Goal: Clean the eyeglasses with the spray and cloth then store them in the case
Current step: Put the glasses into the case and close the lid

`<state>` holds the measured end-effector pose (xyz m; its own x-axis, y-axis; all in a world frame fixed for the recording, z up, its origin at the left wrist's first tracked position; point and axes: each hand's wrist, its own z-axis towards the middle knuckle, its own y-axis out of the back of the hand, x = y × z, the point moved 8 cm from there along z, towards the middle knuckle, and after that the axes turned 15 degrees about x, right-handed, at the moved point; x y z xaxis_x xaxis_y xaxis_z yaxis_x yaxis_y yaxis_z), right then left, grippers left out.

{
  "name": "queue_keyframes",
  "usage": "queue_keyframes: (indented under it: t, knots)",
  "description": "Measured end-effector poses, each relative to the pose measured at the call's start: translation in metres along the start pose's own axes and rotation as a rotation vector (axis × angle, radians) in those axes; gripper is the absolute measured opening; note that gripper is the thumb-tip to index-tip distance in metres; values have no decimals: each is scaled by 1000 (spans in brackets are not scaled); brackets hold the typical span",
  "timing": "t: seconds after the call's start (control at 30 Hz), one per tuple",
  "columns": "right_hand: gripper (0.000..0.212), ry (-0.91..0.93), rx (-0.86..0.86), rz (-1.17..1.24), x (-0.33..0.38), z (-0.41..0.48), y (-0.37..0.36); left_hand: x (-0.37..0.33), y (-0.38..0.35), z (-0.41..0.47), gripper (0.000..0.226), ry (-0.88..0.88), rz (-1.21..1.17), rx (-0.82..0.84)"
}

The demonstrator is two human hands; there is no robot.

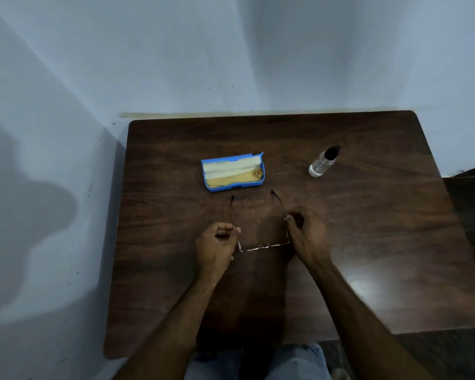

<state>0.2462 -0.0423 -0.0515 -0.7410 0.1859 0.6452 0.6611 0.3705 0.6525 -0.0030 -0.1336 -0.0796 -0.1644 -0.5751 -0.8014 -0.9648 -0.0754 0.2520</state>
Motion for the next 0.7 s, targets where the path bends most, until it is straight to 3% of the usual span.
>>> queue_keyframes:
  t: [0.17, 0.37, 0.53, 0.7]
  knots:
    - [8, -66, 68, 58, -7, -12, -8, 6, -8, -6, 5, 2, -66, -2]
    - [15, 17, 17, 178, -4, -30, 11, -23, -3, -29, 5, -109, -125, -30]
    - [29, 239, -36, 344, 37, -48, 52, -87, 18, -52, 13, -316, -123, -89]
    - [34, 469, -137, 378, 95, -69, 97, -163, 44, -84, 18, -627, -80, -262]
